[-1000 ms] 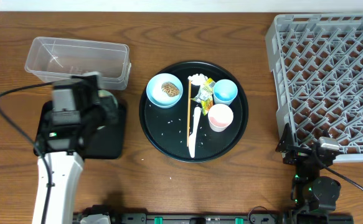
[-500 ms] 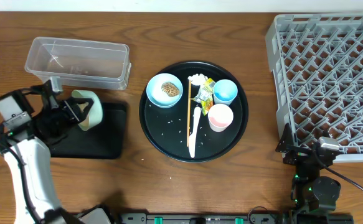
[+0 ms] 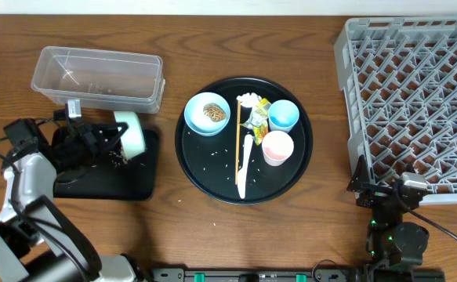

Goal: Sort waste into correct bins and load items into the dishwasher rack
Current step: 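Tilt the green bowl to pour the rice onto the black tray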

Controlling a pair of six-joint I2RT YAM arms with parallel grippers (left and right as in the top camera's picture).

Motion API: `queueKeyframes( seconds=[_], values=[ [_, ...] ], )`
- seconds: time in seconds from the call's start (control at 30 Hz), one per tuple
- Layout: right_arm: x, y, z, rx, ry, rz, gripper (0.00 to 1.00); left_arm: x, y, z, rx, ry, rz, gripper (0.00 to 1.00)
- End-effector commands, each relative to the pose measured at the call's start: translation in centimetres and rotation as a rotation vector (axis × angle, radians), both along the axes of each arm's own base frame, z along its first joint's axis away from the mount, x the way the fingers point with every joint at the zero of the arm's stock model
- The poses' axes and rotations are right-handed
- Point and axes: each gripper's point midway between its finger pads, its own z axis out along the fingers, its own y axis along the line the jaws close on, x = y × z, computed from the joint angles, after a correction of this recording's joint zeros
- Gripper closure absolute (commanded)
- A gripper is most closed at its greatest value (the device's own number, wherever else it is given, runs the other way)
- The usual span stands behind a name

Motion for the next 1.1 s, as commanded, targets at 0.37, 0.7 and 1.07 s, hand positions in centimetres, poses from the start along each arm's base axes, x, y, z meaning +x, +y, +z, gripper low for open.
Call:
queueKeyframes(
  seconds=[0.37,0.7,1.07],
  values=[
    [0.0,0.1,0.0,-0.010,0.000,0.001,0.01,-1.1,3.2,2.3,-0.184,-0.090,0.081,0.94],
    [0.0,0.1,0.0,-0.010,0.000,0.001,0.01,-2.2,4.6,1.3,-0.215,-0.058,0.153,0.94],
    [0.0,0.1,0.0,-0.010,0.000,0.001,0.01,-2.2,4.6,1.2,-0.215,-0.058,0.153,0.94]
  ],
)
